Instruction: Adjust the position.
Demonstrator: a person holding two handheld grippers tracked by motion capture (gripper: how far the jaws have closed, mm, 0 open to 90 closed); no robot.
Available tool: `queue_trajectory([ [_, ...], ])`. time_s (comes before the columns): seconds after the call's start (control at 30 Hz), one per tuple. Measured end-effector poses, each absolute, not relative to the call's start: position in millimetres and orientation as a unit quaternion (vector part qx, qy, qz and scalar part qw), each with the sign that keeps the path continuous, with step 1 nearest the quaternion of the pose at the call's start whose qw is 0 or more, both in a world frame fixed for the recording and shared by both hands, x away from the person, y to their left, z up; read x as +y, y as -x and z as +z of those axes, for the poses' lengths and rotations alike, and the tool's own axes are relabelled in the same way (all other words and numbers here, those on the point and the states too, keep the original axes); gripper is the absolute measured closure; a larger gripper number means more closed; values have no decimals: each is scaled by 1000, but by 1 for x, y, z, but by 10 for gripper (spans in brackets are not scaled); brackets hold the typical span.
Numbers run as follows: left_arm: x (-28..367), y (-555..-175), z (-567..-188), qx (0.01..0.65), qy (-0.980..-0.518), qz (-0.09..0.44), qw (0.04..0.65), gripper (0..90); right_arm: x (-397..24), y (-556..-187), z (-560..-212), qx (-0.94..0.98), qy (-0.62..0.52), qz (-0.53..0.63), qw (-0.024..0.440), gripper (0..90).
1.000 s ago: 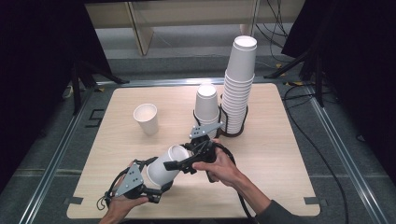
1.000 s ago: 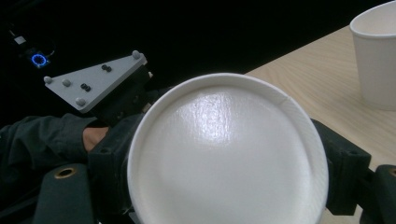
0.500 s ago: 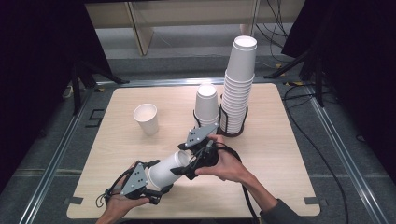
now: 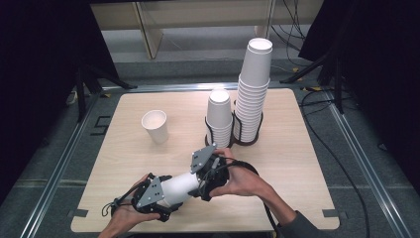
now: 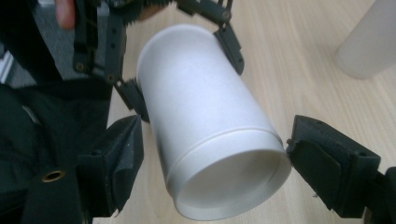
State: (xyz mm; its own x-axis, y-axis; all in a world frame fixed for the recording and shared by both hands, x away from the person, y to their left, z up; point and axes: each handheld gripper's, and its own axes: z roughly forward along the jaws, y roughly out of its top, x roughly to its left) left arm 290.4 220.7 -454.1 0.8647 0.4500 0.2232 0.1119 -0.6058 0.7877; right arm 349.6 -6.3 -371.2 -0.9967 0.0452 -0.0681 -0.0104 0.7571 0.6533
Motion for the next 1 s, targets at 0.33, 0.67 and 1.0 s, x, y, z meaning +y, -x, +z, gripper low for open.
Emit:
queue_trajectory([
  [0.33, 215, -288, -452, 136, -893, 199, 380, 121, 8, -344, -390, 957, 28, 285, 52, 192],
  [0.67, 212, -287, -454, 118, -905, 199, 356, 120, 17, -338, -404, 970, 60, 226, 60, 194],
  [1.0, 208, -284, -455, 105, -910, 196, 350, 121, 20, -336, -414, 977, 60, 195, 57, 225],
])
